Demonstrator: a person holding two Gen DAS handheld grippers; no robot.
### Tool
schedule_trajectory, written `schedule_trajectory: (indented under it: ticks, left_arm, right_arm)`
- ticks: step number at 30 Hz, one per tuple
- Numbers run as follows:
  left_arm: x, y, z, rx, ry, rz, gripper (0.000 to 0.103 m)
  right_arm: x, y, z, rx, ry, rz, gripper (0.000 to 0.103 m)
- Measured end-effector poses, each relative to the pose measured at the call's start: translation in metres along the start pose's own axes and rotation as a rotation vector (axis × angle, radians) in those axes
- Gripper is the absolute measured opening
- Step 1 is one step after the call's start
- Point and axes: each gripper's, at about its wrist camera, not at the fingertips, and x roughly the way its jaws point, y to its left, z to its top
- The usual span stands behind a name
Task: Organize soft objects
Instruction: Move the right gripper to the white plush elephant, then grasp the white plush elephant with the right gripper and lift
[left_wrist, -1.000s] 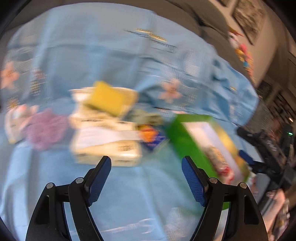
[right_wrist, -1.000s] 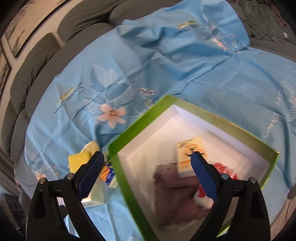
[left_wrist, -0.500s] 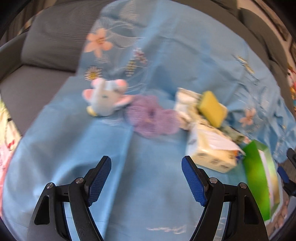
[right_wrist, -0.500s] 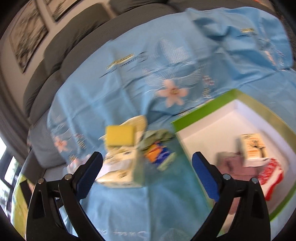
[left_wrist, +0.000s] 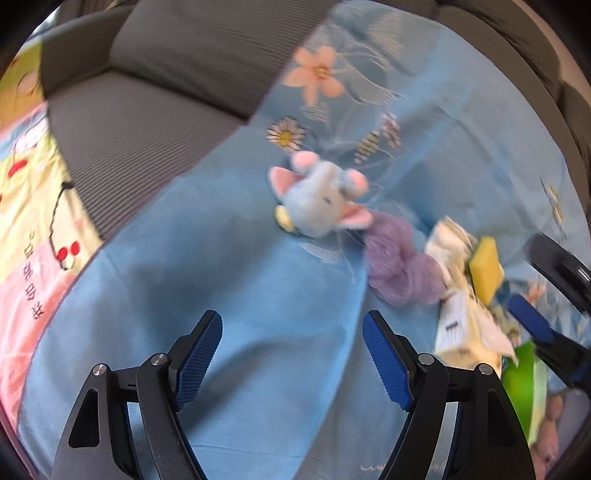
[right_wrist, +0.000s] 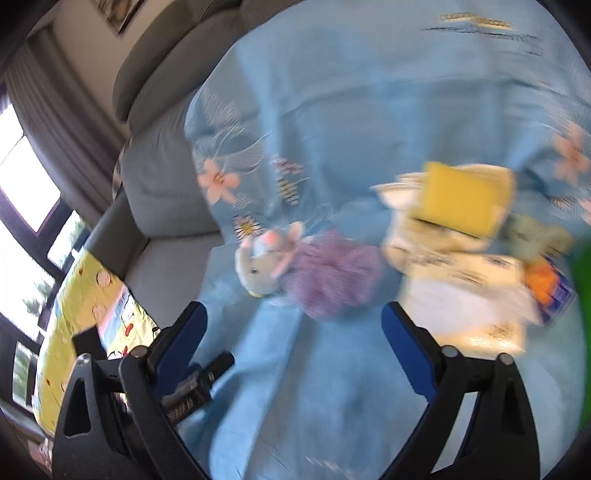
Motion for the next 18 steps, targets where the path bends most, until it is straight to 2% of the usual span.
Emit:
schedule_trajectory:
  ticks: [2,4,7,10,14,16,18]
  left_arm:
    - [-0.002,0.007,0.003,-0.022,-0.006,0.016,0.079]
    - [-0.002,0.014,0.007,-0.04,-0.002,0.024,0.079]
    - [-0.001,0.026,0.011,-0.08,0.011,0.015,0.079]
    - [0.0,0.036,0.015,-0.099,0.011,0.019,0.079]
    - [-0.001,0.044,0.019,-0.109,0.009,0.042,0.079]
    - [0.001,0.047,0.02,-0.115,0.016,0.046,0.079]
    - [0.004,0.049,0.021,-0.123,0.031,0.031,0.079]
  right_arm:
    - [0.031,0.018,0.009,-0.014,0.052,0.028,0.086]
    - [0.062,0.036,0.017,-0.038,0.093,0.05,0.07]
    - [0.104,0.059,0.026,-0.096,0.115,0.019,0.054]
    - [0.147,0.072,0.031,-0.103,0.151,0.018,0.049]
    - [0.195,0.08,0.031,-0.12,0.201,-0.044,0.04]
    - [0.21,0.08,0.031,-0.13,0.209,-0.068,0.029]
    - [0.216,0.082,0.029,-0.174,0.172,-0.117,0.015]
